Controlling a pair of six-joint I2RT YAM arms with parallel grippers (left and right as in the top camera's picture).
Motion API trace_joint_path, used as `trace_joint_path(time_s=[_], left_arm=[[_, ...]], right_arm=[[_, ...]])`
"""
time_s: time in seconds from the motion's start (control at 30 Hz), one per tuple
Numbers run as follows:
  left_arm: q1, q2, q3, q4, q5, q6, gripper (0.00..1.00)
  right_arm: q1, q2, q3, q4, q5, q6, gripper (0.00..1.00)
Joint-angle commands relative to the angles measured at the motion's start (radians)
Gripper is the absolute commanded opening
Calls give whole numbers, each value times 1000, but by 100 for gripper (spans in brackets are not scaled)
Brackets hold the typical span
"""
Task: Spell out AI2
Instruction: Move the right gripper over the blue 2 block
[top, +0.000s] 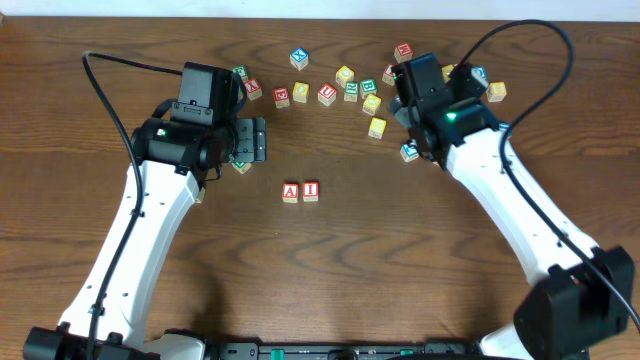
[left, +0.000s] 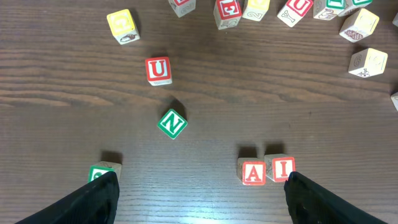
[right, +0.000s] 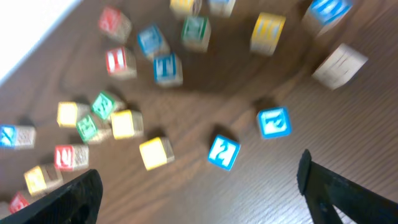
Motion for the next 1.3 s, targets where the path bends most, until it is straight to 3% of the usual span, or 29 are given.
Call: trace_joint_path(time_s=[0.0, 0.33, 0.63, 1.27], left_arm=[[1, -4, 22, -3, -14, 9, 84], [1, -4, 22, -28, -13, 9, 84], [1, -4, 17, -44, -13, 9, 84], [1, -4, 17, -47, -13, 9, 84]], right_arm=[[-16, 76, 35, -6, -112, 1, 95], [-21, 268, 262, -194, -76, 89, 99], [-31, 274, 274, -214, -14, 279, 98], [-93, 304, 274, -231, -171, 243, 98]])
